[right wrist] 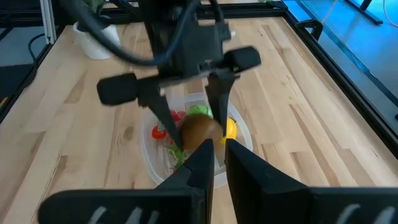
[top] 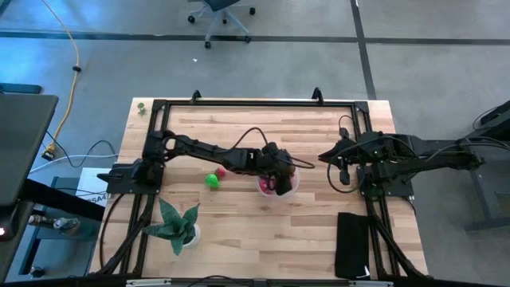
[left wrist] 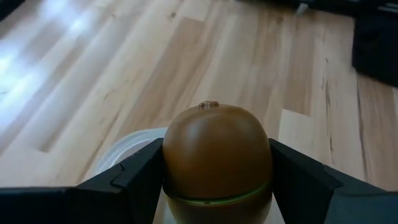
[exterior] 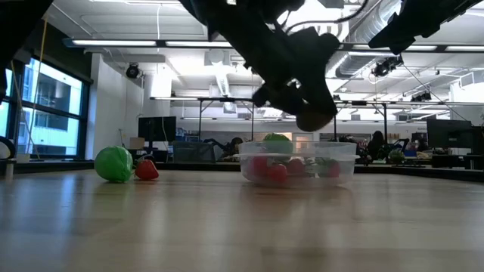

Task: Pick and placing Produce into tupperware
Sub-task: Put the brown kiwi into the transparent container, then put the green pear into the transparent container

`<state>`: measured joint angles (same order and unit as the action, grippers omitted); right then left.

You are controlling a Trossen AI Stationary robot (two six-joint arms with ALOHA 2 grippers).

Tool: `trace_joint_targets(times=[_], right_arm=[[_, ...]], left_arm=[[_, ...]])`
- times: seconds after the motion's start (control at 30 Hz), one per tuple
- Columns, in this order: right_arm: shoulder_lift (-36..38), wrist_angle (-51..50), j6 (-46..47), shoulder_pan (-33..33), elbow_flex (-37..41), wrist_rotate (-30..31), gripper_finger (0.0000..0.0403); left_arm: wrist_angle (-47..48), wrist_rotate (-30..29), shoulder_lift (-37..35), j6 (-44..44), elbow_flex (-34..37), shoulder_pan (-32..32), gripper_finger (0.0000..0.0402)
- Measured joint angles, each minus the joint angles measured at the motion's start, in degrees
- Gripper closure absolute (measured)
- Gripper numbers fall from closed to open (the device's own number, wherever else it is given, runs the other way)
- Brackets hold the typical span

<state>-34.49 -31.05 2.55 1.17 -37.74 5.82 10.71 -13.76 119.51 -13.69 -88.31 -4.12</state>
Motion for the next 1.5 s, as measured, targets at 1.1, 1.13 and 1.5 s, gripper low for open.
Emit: trace_joint_targets(times=[1.1, 1.13, 1.5], right_arm=[[-0.01, 0.02, 0.0, 0.0, 0.0, 0.0, 0.0373], [0.01, 0.02, 0.0, -0.02, 0.0, 0.0, 0.0373], [0.01, 0.02, 0.0, 0.0, -0.01, 0.01, 0.0373]], left_arm=[[2.83, 1.12, 2.73, 6.68, -0.93, -0.04, 0.0127], [2.83, 1.12, 2.73, 6.95, -0.92, -0.04, 0.0127], [4.78, 0.78, 1.47, 8.82, -0.86, -0.47, 0.0149]])
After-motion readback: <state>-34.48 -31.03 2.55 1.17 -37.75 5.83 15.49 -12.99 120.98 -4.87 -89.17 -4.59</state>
